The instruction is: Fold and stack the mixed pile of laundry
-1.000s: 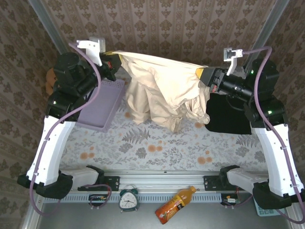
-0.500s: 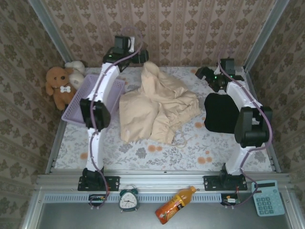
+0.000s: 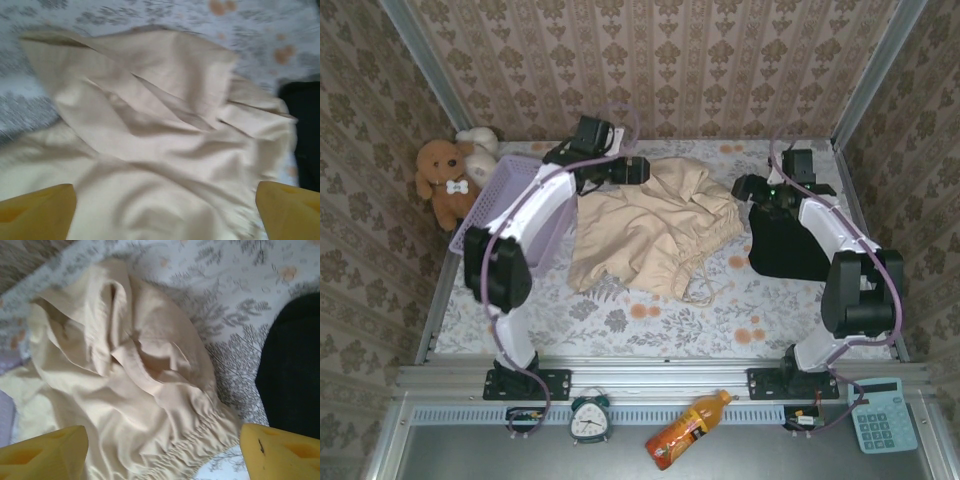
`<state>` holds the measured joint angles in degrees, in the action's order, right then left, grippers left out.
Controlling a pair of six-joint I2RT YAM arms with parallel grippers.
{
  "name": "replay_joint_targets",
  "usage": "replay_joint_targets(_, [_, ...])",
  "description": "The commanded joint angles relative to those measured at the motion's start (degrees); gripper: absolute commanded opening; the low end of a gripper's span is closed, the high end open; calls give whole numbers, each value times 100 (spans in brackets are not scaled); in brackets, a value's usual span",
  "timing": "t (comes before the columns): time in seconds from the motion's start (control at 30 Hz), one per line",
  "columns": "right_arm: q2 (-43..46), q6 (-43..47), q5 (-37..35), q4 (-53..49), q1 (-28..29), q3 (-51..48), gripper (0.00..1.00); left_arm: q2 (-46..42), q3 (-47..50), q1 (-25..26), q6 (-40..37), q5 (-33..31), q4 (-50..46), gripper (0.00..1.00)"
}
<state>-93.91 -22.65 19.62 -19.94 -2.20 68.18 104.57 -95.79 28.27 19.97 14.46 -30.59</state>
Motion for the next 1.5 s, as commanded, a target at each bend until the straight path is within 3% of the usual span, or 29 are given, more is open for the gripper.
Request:
replay_joint_targets(0.0, [-395,320,194,-122,51,-120,78,-399,1250,230,609,403,897,77])
replay_joint_targets(0.07, [-694,388,163,-173,150,-2,82,-633,2074,323,1021,447,1345,68])
replay_joint_targets(0.17, [-1125,386,210,-118,228,180,87,-699,2948,312,1408,308,1974,63])
replay_joint_targets(0.3, [-1625,220,603,-191,241,486,82,-321,3260,162,1281,-108,2430,53])
replay_joint_targets(0.4, [-1555,8,847,-172,284,366,64,276,2926,-28,1203,-148,2505,50])
replay_joint_targets(0.57, [-714,-410,956,-152,401,-544,21,1338,1747,-385,1176,93,2333,51])
replay_joint_targets(0.7, [156,-724,928,-112,430,-1505,5,2309,28,-461,717,173,1582,53])
replay_joint_targets(0.77, [502,-798,869,-218,431,-1799,11,2893,-1027,-463,417,320,1053,56])
replay_joint_targets(0.87, [757,-918,962,-193,431,-1945,65,3624,-2674,-455,33,641,167,67])
replay_joint_targets(0.9, [750,-850,922,-254,431,-1880,73,3755,-3142,-448,-51,686,-145,78])
replay_joint_targets(0.93, [734,-783,864,-296,431,-1813,79,3809,-3415,-434,-112,674,-396,99])
replay_joint_targets(1.03, [722,-547,673,-391,452,-1682,84,3379,-3321,-338,-338,392,-820,100])
replay_joint_targets(1.17, [815,-328,413,-503,707,-1795,78,1918,-1520,-106,-428,225,-596,100])
replay_joint_targets(1.37, [1052,-157,93,-247,1031,-2239,74,-344,1997,-63,863,739,1018,100])
replay_joint_targets(1.47, [872,-94,30,-67,1085,-2220,73,-921,2861,-34,1376,716,1337,98])
